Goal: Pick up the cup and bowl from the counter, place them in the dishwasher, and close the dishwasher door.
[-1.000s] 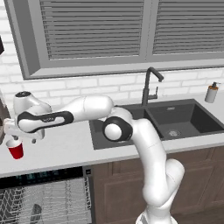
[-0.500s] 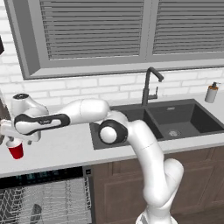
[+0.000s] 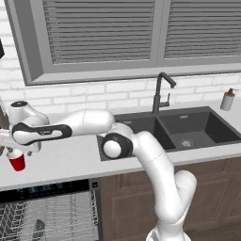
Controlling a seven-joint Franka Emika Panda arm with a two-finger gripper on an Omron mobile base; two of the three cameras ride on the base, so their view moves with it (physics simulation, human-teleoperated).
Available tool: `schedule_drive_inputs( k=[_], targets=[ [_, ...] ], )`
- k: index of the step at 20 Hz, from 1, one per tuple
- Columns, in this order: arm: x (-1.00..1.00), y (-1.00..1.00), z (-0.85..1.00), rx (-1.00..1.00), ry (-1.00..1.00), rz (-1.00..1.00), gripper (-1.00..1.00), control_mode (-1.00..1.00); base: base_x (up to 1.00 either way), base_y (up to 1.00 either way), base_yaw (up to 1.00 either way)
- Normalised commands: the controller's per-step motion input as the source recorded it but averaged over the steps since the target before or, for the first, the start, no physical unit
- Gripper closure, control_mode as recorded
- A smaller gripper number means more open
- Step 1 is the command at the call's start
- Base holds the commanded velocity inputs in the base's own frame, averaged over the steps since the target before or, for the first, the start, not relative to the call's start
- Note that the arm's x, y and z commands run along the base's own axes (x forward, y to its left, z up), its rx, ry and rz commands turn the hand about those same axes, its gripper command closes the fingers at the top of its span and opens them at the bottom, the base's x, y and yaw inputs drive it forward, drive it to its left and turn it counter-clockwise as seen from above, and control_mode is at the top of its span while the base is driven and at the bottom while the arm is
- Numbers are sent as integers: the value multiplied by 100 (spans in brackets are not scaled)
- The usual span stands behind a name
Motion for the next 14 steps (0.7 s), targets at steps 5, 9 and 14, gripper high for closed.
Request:
schedule_drive_inputs(
  k=[5,9,14],
  targets=[
    [0,-1,-25,0,0,0,-100,-100,0,0,0],
    [-7,-4,-50,-1,0,0,-100,-100,0,0,0],
    [-4,-9,-35,-2,0,0,-100,-100,0,0,0]
  ],
)
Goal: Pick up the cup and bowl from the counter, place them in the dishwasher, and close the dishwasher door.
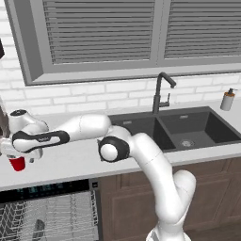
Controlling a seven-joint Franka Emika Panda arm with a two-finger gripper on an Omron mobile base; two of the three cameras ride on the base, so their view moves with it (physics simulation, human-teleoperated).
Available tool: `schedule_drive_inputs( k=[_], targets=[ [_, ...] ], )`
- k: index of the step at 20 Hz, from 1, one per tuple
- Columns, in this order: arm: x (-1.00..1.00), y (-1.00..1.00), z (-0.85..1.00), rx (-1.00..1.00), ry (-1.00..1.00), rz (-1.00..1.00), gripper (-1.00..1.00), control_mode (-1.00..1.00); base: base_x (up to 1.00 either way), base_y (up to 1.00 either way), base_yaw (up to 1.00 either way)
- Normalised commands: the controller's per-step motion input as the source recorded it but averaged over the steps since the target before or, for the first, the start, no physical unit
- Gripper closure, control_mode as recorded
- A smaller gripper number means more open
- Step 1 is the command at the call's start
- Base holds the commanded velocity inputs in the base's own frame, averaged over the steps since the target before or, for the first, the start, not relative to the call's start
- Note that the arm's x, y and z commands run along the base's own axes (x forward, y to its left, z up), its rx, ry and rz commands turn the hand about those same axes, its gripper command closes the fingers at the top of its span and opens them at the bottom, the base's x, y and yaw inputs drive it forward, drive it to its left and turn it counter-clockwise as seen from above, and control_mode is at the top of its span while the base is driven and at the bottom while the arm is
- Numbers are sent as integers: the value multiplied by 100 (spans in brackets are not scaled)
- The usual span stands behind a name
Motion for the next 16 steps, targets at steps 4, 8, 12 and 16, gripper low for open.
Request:
schedule_drive_inputs(
  k=[4,8,12,16],
  targets=[
    [0,0,0,0,0,-1,100,-100,0,0,0],
    [0,0,0,0,0,0,100,-100,0,0,0],
    [0,0,0,0,0,0,100,-100,0,0,0],
    [-19,-7,0,0,-6,0,100,-100,0,0,0]
  ],
)
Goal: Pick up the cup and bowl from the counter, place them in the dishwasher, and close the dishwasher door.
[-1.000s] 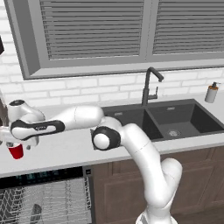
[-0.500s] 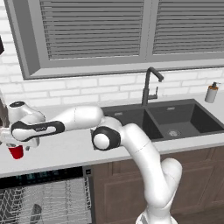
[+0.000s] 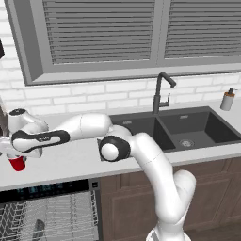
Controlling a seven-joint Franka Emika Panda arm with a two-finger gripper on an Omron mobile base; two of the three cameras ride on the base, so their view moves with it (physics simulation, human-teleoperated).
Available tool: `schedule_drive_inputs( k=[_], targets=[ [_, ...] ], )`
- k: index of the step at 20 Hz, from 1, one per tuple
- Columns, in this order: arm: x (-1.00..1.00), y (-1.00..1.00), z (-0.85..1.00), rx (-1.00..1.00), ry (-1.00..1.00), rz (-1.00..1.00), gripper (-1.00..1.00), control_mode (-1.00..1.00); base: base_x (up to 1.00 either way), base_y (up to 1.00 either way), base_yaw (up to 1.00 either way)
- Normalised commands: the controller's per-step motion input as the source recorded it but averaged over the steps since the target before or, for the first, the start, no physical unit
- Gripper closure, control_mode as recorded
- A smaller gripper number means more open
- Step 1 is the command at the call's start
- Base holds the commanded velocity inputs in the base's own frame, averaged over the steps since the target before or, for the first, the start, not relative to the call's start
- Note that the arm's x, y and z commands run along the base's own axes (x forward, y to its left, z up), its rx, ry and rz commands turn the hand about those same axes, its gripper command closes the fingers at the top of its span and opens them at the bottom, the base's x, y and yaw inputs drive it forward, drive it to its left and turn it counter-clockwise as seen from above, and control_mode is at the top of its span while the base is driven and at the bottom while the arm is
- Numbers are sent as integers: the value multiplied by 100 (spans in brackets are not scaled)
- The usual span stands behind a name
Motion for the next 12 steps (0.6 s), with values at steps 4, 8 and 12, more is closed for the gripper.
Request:
schedule_drive_inputs(
  k=[4,8,12],
  targets=[
    [-96,-50,5,13,-23,0,100,-100,0,0,0],
    [-100,-50,16,18,-29,-2,100,-100,0,0,0],
    [-100,-55,2,20,-30,-5,100,-100,0,0,0]
  ],
)
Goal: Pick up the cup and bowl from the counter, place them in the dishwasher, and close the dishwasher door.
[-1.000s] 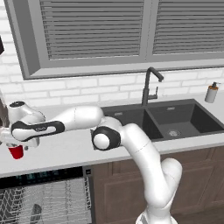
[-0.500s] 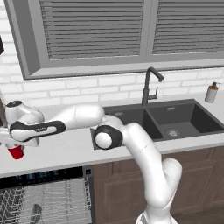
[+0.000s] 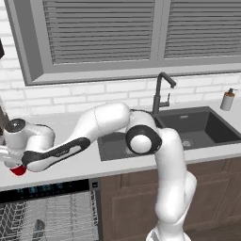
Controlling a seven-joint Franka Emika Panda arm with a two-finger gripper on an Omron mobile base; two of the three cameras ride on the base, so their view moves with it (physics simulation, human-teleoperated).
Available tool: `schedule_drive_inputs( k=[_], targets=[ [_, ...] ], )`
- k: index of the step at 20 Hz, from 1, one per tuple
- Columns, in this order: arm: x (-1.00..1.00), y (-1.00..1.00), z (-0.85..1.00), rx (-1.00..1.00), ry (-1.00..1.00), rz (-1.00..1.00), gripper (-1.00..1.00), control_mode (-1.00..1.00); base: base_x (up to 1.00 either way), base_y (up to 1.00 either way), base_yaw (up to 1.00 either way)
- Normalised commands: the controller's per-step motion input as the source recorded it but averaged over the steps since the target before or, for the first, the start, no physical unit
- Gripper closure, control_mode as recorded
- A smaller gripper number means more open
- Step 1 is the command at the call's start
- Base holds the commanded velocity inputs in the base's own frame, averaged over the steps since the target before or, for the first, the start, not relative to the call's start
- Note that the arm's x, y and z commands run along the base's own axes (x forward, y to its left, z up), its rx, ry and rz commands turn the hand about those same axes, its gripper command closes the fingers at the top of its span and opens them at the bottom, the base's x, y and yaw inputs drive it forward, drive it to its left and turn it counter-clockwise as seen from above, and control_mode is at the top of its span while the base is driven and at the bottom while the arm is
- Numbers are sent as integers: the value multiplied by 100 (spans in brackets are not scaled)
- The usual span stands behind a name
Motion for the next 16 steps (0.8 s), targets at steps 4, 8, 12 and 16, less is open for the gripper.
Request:
schedule_drive_inputs(
  k=[4,8,12,16],
  targets=[
    [-97,-69,0,25,-24,-6,100,-100,0,0,0],
    [-77,-49,0,18,-3,-7,100,-100,0,0,0],
    [-39,-17,0,4,9,-4,100,-100,0,0,0],
    [-13,-10,-12,-3,6,-4,100,-100,0,0,0]
  ],
)
